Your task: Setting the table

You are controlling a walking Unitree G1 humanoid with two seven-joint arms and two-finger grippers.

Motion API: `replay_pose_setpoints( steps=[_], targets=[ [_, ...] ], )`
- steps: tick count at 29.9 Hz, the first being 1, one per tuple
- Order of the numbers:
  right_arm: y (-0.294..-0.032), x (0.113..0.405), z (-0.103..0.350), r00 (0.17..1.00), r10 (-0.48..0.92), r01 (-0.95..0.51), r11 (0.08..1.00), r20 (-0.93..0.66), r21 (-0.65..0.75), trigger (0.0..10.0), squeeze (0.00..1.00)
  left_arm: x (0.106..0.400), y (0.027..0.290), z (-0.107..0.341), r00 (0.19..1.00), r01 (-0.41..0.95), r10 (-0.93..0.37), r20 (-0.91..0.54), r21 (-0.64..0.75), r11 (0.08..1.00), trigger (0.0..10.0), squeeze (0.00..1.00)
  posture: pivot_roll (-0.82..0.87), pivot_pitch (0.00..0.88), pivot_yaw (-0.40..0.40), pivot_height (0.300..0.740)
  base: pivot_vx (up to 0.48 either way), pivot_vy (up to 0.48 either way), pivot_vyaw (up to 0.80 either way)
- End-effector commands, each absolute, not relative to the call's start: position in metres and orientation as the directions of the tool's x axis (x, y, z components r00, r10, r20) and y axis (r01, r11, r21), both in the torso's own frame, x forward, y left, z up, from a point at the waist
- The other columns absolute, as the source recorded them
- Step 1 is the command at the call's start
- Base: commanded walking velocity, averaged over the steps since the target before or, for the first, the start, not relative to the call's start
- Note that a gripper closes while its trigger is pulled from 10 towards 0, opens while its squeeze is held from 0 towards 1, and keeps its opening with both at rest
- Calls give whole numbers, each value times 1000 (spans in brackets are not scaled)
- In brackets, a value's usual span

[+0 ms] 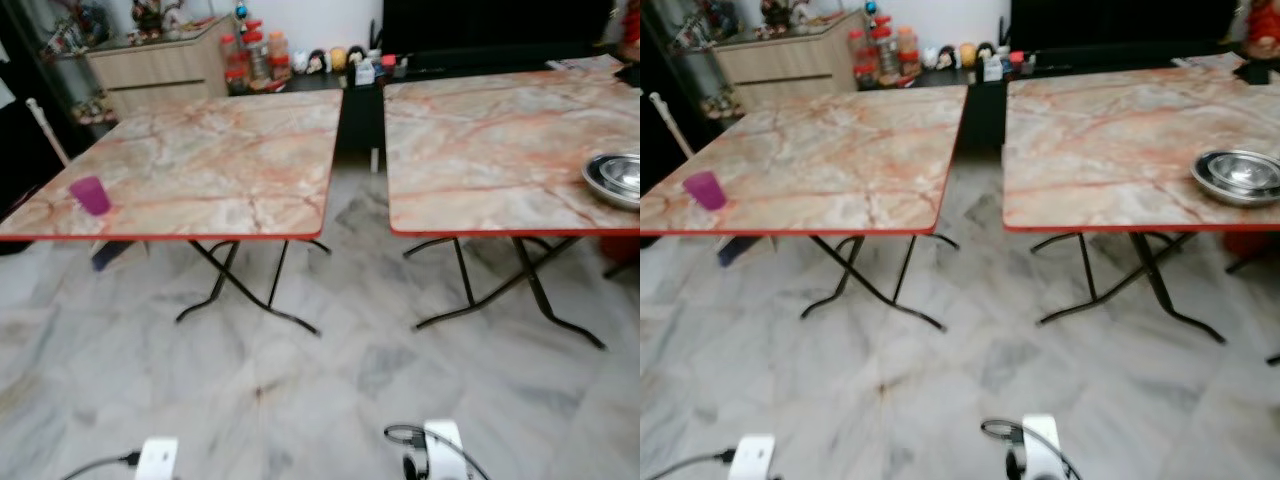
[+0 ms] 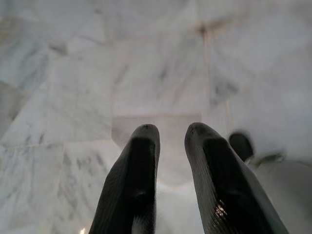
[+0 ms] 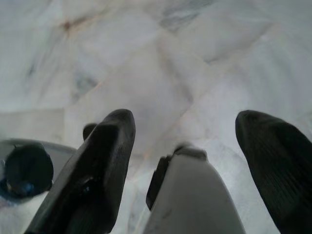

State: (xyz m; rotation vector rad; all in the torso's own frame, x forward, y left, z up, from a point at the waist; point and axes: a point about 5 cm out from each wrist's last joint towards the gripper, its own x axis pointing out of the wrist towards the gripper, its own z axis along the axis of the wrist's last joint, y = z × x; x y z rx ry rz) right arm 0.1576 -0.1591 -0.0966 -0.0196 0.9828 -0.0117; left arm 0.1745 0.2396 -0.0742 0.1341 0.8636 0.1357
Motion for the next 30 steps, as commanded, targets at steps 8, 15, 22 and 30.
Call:
replay_pose_setpoints(
  steps=[8,15,22,30],
  targets=[
    [-165,184,-85,614,-1,-46,998,-790,-37,10000,0,157,228,-85,598,-85,168,-784,146,986,10000,0,13,0,69,732,399,0,-91],
    [-172,194,-79,630,-8,-44,998,-777,-45,10000,0,159,218,-87,600,-102,162,-783,126,987,10000,0,4,0,32,732,403,0,0],
    [-174,197,-77,636,-14,-39,998,-772,-50,10000,0,161,212,-87,601,-91,143,-786,110,990,10000,0,1,0,23,732,164,0,0],
    [-179,191,-80,618,-42,-6,998,-785,-59,10000,0,157,213,-89,587,-104,148,-796,107,989,10000,0,-6,0,25,732,0,0,0]
  ],
)
